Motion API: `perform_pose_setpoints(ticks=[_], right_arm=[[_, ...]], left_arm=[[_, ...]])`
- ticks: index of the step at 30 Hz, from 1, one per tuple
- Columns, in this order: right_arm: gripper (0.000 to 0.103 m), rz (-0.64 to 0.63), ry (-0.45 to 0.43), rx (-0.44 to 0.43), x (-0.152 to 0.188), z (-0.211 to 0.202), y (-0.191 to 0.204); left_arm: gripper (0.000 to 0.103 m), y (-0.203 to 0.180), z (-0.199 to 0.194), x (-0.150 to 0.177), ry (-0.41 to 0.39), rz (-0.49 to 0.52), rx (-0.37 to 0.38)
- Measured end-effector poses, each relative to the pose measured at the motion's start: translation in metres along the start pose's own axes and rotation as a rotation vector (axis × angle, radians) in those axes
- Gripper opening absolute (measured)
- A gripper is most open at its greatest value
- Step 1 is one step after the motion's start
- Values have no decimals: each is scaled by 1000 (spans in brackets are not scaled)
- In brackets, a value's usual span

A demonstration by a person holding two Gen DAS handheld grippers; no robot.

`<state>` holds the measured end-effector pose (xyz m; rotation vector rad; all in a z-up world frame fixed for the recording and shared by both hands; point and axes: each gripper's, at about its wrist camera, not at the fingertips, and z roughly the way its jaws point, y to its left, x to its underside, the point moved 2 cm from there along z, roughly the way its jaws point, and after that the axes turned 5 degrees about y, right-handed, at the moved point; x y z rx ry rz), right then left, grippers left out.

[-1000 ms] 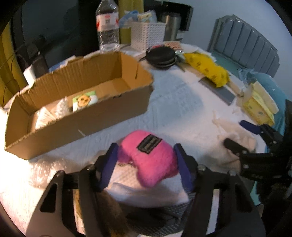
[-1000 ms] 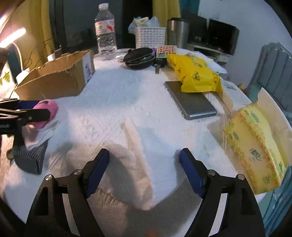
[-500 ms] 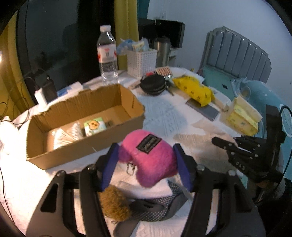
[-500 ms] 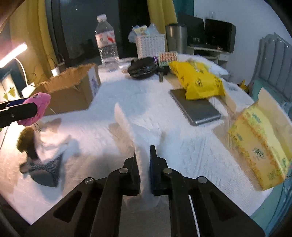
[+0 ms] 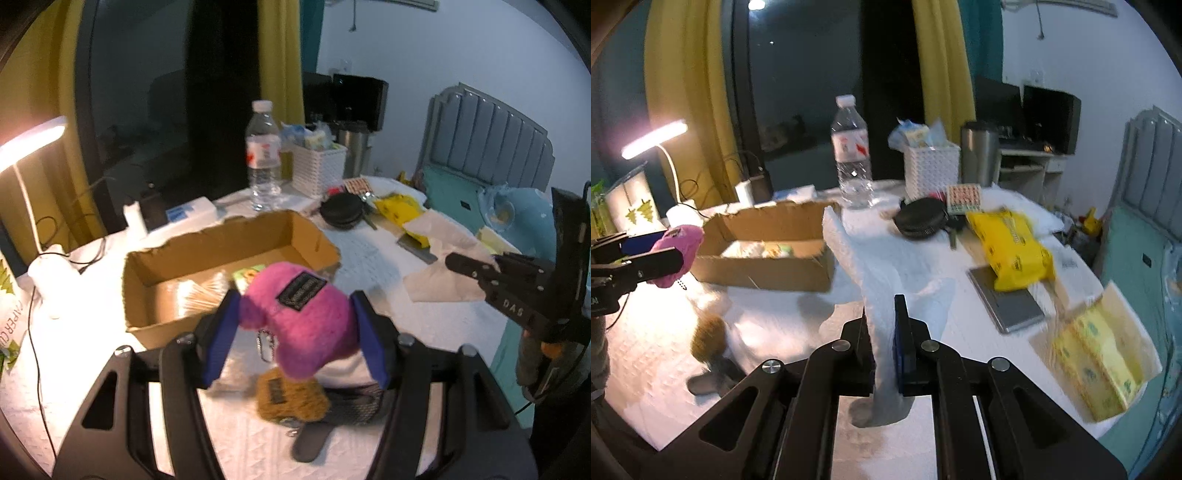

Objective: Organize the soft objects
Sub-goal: 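Place the pink plush in the box with the left gripper while the right lowers the towel in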

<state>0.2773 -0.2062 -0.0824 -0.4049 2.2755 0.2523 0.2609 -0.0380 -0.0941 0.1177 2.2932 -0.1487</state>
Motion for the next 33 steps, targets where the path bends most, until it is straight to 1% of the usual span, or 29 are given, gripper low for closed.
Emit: perform_pose_setpoints(ticks=[9, 19, 23, 27, 33], right_arm=[[9, -57, -29, -13, -27, -2, 40], [9, -127, -32, -40, -56, 13, 77], [9, -144, -31, -50, -65, 21, 86], [9, -151, -22, -65, -73, 35, 90], [9, -155, 1, -94, -85, 67, 94]], left_arm=[[62, 39, -16, -3, -54, -23, -26], [62, 81, -19, -7, -90, -80, -55], [62, 98, -10, -8, -92, -114, -60], [62, 106, 1, -11, -85, -125, -55], [62, 114, 32, -18, -53, -139, -44]])
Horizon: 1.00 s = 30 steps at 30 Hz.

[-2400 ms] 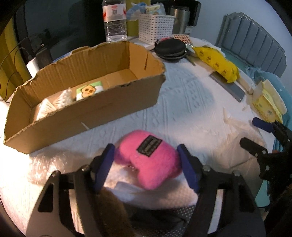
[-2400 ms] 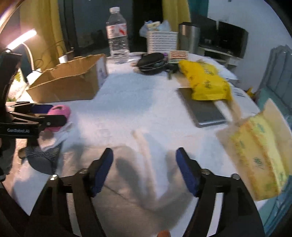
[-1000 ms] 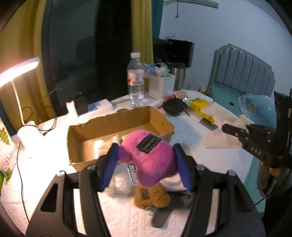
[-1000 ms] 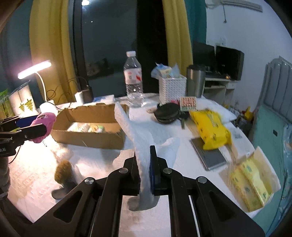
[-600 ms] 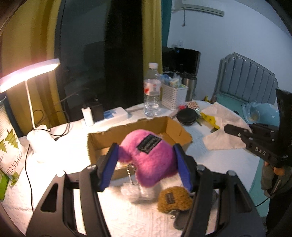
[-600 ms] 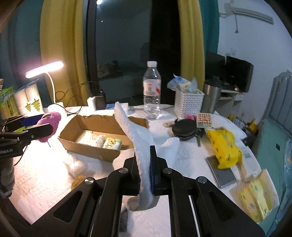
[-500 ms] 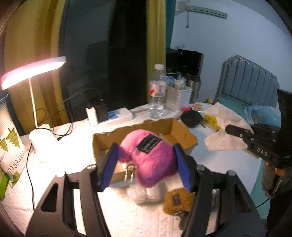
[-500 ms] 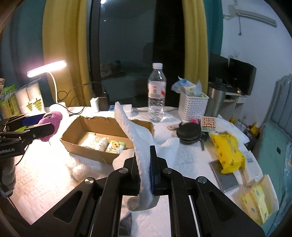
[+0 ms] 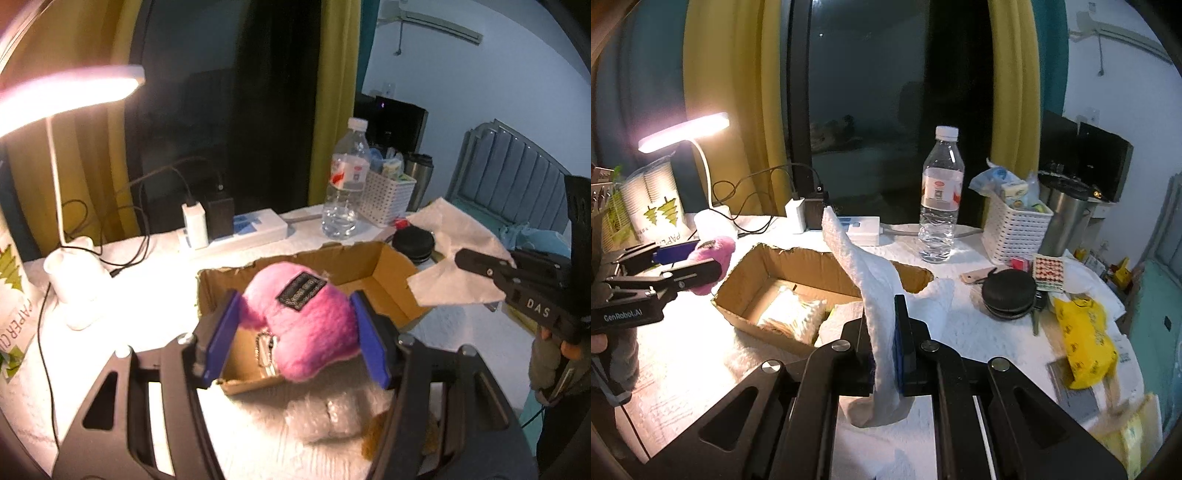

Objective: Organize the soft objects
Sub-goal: 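Place the pink plush in the box with the left gripper while the right lowers the towel in, then open both grippers and move back toward the remaining items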

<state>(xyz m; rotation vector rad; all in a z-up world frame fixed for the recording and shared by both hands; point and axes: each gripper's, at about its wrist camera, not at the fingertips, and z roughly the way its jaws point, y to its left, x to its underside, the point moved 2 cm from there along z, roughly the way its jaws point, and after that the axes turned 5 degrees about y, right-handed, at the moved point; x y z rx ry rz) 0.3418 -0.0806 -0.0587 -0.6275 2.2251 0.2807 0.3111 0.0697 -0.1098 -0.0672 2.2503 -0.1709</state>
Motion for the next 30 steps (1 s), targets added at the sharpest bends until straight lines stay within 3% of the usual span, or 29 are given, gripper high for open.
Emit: perform_pose_setpoints(ticks=[10, 18, 23, 30], right_arm=[[9, 12, 55, -63, -5, 56, -9], [10, 31, 121, -103, 1, 90, -13], [24, 40, 131, -117, 2, 91, -13], [37, 35, 117, -100, 1, 76, -7]], left_arm=[[62, -4, 54, -3, 67, -6, 9], [70, 1, 81, 3, 140, -43, 2], [82, 1, 76, 2, 117, -46, 2], [83, -4, 53, -1, 71, -34, -5]])
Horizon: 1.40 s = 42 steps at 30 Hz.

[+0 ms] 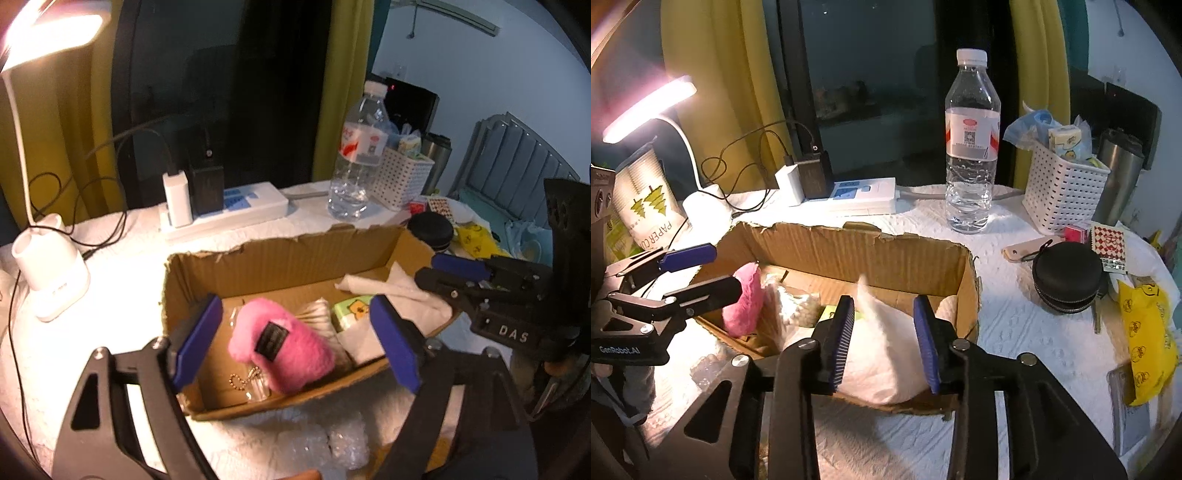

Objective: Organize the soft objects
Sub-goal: 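Open both grippers and move back toward the remaining items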

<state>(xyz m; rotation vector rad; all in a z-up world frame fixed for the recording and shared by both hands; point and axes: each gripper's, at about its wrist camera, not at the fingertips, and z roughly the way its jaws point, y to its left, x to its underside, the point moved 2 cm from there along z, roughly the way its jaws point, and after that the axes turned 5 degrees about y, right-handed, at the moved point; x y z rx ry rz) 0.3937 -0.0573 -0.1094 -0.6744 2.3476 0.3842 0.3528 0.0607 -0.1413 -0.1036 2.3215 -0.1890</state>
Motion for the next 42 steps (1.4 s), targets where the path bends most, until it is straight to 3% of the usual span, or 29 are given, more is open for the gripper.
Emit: perform_pose_setpoints(ticks=[16, 24, 32, 42], right_arm=[[44, -14, -76, 37, 18, -67, 23], [44, -12, -73, 45, 39, -84, 33], [45, 0, -26, 54, 69, -84, 33], [64, 21, 97, 7, 114, -48, 34]], left_arm=[[85, -20, -70, 24, -79, 23, 15], [85, -23, -86, 44, -73, 21, 22], [85, -27, -91, 67, -55, 14, 35], [85, -35, -74, 96, 15, 10, 51]])
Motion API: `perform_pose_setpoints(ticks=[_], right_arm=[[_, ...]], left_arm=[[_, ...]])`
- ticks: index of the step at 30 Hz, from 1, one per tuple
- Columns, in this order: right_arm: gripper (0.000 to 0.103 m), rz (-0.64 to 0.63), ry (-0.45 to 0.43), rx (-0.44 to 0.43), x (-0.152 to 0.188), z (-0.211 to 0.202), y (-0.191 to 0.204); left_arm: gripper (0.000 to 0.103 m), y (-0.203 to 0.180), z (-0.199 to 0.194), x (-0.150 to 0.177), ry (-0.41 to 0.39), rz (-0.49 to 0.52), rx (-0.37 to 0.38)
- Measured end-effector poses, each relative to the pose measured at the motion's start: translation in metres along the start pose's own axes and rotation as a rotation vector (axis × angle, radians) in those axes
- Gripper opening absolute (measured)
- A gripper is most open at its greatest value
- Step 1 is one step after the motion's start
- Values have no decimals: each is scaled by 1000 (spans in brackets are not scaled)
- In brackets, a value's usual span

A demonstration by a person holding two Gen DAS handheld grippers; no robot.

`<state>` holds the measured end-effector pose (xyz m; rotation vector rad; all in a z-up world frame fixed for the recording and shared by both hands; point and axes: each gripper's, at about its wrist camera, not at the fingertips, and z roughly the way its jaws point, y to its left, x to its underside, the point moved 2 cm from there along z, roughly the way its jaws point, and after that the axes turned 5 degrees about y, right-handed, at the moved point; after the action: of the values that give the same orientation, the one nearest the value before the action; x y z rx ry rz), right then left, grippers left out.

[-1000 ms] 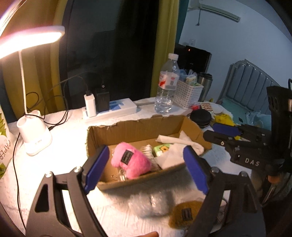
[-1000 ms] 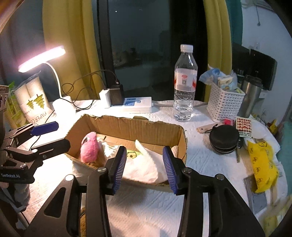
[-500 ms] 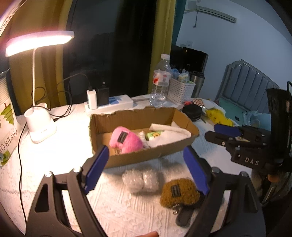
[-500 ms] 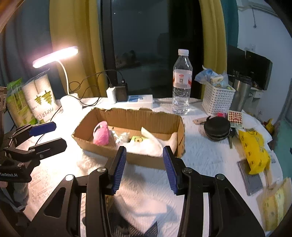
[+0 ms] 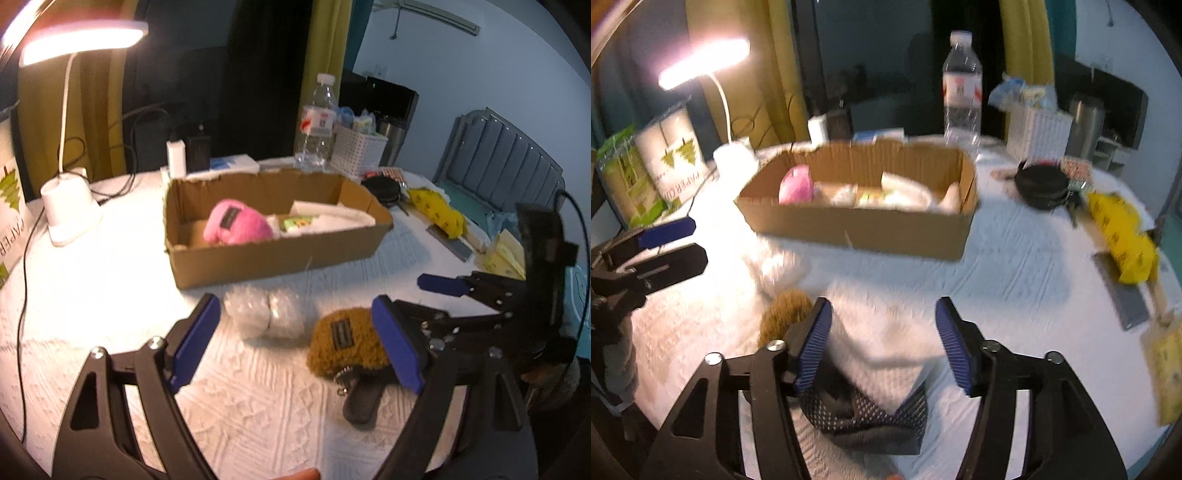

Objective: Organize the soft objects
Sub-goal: 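Open both grippers and move back toward the remaining items, then grasp the brown fuzzy plush with the left gripper while the right grasps the white sock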

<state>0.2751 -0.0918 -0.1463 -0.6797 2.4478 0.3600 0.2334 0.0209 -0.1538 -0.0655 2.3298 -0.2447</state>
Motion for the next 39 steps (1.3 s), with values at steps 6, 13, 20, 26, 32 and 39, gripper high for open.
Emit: perform_pose_setpoints(ticks=[6, 13, 20, 26, 32, 39], right_arm=[[64, 6, 54, -34, 12, 24, -2], [64, -27, 55, -40, 14, 32, 0], [24, -30, 44, -41, 16, 29, -9], [16, 14, 13, -59, 19, 19, -21], [16, 54, -7, -36, 24, 7, -44], [16, 88, -22, -28, 29, -2, -66]], left_arm=[[94, -5, 8, 8, 37, 0, 14], [95, -14, 21, 14, 84, 1, 3], [95, -34, 34, 12, 115, 37, 3], [95, -43, 51, 9, 144, 63, -13], [95, -48, 74, 7, 203, 56, -31], [80, -58, 91, 15, 255, 88, -2]])
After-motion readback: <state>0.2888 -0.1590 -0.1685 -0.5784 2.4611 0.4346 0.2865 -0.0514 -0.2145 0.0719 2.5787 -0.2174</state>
